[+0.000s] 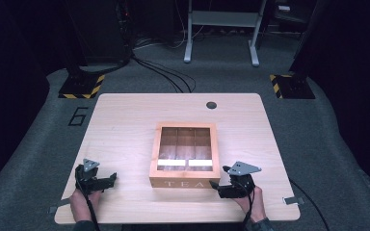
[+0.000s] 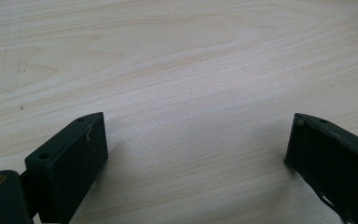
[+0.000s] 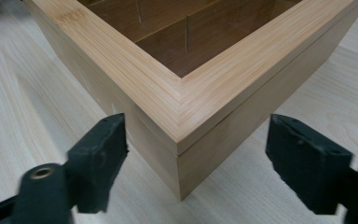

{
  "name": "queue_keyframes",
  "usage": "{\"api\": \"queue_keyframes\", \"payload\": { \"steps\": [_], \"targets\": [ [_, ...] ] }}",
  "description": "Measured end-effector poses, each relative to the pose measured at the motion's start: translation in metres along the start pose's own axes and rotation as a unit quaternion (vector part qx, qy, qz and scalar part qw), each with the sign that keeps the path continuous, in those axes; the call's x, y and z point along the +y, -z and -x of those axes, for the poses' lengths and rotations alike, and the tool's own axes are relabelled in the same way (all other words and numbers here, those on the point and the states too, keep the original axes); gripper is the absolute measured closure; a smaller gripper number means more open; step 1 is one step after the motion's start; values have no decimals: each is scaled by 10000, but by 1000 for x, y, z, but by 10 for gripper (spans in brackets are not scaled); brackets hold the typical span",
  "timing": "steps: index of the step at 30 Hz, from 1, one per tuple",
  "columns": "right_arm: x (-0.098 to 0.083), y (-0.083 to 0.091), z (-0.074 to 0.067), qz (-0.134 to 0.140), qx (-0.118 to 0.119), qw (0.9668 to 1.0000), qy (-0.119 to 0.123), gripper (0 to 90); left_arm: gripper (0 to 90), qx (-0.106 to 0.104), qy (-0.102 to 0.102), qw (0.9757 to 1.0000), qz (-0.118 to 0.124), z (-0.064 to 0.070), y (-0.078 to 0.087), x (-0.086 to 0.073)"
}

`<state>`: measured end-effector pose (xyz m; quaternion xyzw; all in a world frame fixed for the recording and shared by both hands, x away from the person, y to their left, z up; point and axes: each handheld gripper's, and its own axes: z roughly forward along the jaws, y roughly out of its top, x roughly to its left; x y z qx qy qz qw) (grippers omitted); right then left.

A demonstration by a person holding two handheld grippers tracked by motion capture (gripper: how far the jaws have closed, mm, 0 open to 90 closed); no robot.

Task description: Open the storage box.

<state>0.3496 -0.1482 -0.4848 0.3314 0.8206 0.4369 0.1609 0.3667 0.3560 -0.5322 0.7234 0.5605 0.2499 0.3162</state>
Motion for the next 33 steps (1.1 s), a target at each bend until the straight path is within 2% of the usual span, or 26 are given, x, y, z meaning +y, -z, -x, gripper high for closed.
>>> {"api": "queue_keyframes", "payload": {
  "steps": [3, 7, 10, 11, 20, 26, 33],
  "targets": [
    [0, 1, -1, 64, -7, 10000, 3, 300, 51, 0, 0, 10000, 0, 0, 0, 0],
    [-1, 2, -3, 111, 98, 9999, 21, 380, 51, -1, 2, 10000, 2, 0, 0, 0],
    [-2, 3, -3, 134, 85, 9998, 96, 399, 51, 0, -1, 10000, 0, 0, 0, 0],
    [-2, 3, -3, 138, 80, 9999, 46, 403, 51, 1, 2, 10000, 2, 0, 0, 0],
    [-4, 6, -3, 201, 91, 9997, 129, 461, 51, 1, -1, 10000, 1, 0, 0, 0],
    [-6, 9, -2, 312, 157, 9993, 96, 512, 51, 0, 1, 10000, 2, 0, 0, 0],
    [-6, 9, -1, 382, 172, 9991, 90, 518, 51, 2, -1, 10000, 2, 0, 0, 0]
  ]
}}
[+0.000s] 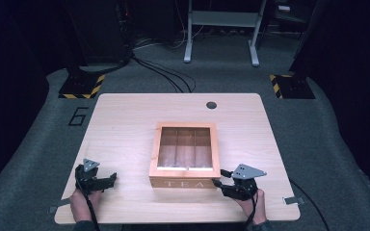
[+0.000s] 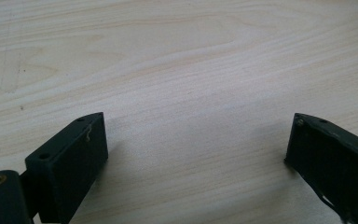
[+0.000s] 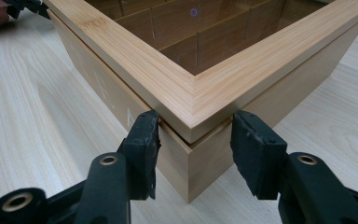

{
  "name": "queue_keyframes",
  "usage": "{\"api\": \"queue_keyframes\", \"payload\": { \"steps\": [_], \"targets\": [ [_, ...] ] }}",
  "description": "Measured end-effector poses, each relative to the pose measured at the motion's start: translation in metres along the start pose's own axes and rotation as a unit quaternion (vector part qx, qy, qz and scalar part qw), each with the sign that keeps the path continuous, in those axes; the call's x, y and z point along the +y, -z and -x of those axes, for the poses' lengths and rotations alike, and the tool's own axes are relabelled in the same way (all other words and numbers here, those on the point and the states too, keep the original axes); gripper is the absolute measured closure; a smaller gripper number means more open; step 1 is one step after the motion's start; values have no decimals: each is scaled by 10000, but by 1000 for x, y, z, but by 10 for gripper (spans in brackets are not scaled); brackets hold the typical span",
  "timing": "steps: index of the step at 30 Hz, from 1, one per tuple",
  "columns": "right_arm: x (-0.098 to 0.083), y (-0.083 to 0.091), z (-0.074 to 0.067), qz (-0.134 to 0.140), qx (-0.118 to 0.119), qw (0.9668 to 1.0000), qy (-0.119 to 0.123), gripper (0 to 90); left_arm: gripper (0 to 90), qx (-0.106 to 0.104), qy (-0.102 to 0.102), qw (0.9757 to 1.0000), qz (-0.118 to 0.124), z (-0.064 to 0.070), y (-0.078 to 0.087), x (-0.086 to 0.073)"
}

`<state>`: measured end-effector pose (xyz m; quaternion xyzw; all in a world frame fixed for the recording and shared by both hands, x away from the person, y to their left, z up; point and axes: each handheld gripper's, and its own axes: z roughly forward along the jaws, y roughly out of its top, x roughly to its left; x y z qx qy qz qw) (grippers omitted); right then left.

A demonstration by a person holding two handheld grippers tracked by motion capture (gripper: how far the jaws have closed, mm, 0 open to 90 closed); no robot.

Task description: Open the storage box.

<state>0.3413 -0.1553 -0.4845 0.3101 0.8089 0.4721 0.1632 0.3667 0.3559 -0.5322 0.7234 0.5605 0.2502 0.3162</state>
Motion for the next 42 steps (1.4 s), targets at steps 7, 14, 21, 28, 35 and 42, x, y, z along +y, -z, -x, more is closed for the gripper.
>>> {"api": "queue_keyframes", "payload": {
  "steps": [7, 14, 21, 28, 35, 42],
  "targets": [
    [1, 0, 1, 73, 13, 10000, 19, 525, 51, 0, 1, 10000, 1, 0, 0, 0],
    [3, 2, 2, 147, 5, 9999, 27, 535, 51, 1, 0, 10000, 1, 0, 0, 0],
    [6, 4, 2, 233, -1, 9997, 45, 545, 51, 1, -1, 10000, 0, 0, 0, 0],
    [9, 4, 1, 310, -190, 9992, 179, 541, 51, 0, 0, 10000, -1, 0, 0, 0],
    [15, 3, 1, 328, -479, 9980, 258, 405, 51, 0, 0, 10000, -1, 0, 0, 0],
    [24, 1, 1, 389, -697, 9958, 440, 348, 51, 1, 1, 10000, 1, 0, 0, 0]
  ]
}}
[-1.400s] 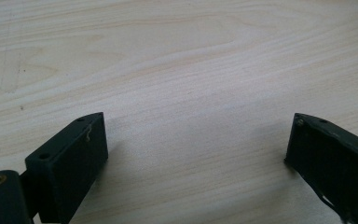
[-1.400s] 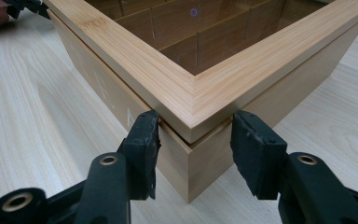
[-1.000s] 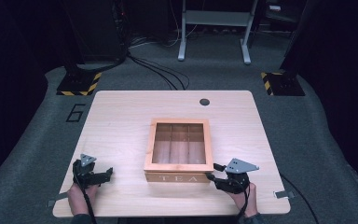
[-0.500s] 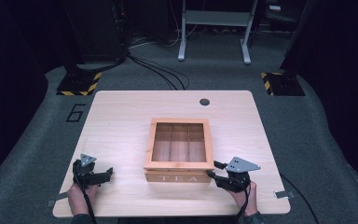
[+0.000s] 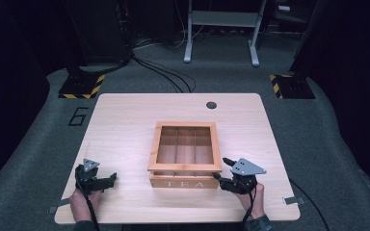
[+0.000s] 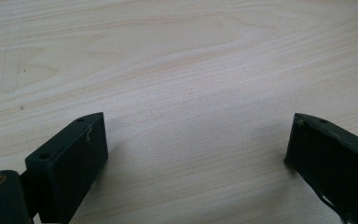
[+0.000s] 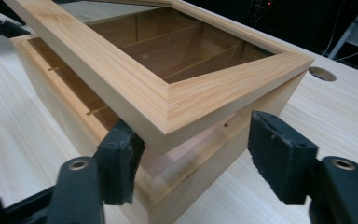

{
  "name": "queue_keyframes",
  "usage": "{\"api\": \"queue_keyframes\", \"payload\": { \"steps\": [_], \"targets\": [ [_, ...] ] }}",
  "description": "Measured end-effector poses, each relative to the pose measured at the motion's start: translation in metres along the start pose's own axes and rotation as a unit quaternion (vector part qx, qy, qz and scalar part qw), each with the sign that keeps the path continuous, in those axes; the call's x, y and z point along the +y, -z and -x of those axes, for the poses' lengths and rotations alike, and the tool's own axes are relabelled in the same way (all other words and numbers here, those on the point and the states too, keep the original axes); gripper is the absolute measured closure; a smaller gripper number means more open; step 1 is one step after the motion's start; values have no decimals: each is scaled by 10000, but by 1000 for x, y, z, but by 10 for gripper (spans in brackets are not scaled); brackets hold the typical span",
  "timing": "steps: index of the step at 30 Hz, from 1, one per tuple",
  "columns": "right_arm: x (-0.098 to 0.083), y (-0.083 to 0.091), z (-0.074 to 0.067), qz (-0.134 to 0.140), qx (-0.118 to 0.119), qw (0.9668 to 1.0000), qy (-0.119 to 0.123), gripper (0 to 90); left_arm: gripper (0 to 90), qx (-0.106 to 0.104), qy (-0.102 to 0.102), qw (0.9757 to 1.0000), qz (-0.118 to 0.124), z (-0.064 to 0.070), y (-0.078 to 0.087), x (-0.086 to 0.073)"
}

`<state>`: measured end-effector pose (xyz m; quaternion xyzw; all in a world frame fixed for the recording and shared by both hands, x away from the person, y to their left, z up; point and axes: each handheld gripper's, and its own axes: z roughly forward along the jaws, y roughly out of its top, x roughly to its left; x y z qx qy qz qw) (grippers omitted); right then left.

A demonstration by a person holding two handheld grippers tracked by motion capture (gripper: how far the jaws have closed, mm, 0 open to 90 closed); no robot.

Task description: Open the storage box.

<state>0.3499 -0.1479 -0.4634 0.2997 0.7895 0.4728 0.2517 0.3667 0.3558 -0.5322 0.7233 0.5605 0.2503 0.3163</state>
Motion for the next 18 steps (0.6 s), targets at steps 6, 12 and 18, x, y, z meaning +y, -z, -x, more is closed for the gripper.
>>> {"api": "queue_keyframes", "payload": {
  "steps": [6, 12, 18],
  "targets": [
    [11, -2, 2, 40, -41, 9998, 207, 309, 51, 2, -3, 10000, 0, 0, 0, 0],
    [25, -6, 4, 131, -73, 9989, 442, 303, 51, 0, 0, 10000, -2, 0, 0, 0],
    [40, -5, 7, 236, -93, 9981, 565, 303, 52, -2, 1, 10000, -2, 0, 0, 0]
  ]
}}
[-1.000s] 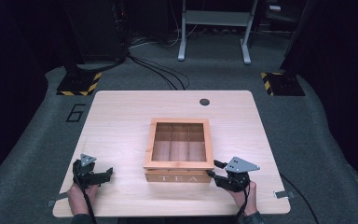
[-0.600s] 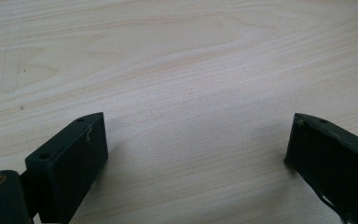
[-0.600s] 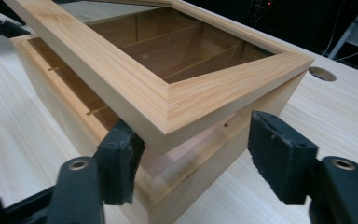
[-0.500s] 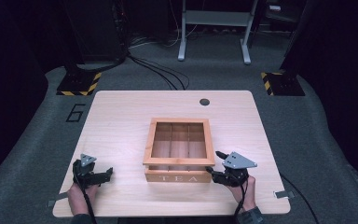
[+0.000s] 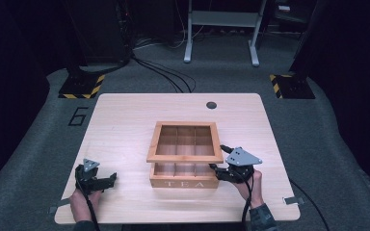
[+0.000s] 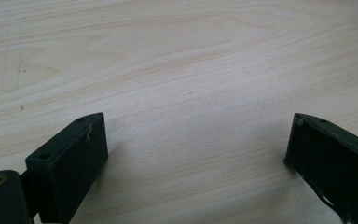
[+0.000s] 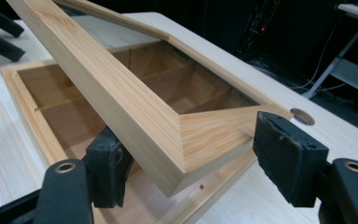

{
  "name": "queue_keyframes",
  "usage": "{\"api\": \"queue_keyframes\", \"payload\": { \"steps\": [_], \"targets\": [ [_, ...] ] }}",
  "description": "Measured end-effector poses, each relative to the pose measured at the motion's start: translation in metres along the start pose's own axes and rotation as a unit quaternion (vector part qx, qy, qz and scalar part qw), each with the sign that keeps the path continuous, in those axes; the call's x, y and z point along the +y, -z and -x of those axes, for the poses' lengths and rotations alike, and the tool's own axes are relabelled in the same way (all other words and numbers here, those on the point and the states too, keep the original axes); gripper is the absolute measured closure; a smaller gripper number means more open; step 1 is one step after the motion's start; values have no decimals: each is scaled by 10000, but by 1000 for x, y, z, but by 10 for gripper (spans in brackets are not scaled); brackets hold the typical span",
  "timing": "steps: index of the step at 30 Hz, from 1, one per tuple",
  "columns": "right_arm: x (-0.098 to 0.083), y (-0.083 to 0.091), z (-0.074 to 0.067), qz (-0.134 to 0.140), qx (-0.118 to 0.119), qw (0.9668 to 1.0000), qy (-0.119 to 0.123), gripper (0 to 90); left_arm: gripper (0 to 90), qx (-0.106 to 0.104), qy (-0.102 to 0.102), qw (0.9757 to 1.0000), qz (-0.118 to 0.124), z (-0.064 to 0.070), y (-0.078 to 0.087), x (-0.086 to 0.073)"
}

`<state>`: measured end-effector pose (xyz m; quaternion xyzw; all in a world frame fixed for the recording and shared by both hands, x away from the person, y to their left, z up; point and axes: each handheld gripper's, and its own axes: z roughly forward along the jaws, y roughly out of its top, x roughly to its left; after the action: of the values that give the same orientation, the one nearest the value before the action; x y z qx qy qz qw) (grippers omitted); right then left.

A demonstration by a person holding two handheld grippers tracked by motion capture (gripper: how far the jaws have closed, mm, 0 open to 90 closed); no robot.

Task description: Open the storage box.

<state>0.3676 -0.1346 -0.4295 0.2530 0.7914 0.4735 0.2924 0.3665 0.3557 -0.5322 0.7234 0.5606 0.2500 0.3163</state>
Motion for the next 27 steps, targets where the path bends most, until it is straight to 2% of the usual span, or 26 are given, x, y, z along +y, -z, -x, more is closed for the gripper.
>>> {"api": "queue_keyframes", "payload": {
  "steps": [10, 14, 27],
  "targets": [
    [17, -4, 8, 173, 102, 9997, 112, 321, 52, 0, 0, 10000, 1, 0, 0, 0],
    [23, -8, 8, 226, 150, 9995, 153, 373, 52, 5, -2, 10000, 6, 0, 0, 0],
    [35, -9, 22, 259, 392, 9988, 162, 415, 53, 5, -3, 10000, 7, 0, 0, 0]
  ]
}}
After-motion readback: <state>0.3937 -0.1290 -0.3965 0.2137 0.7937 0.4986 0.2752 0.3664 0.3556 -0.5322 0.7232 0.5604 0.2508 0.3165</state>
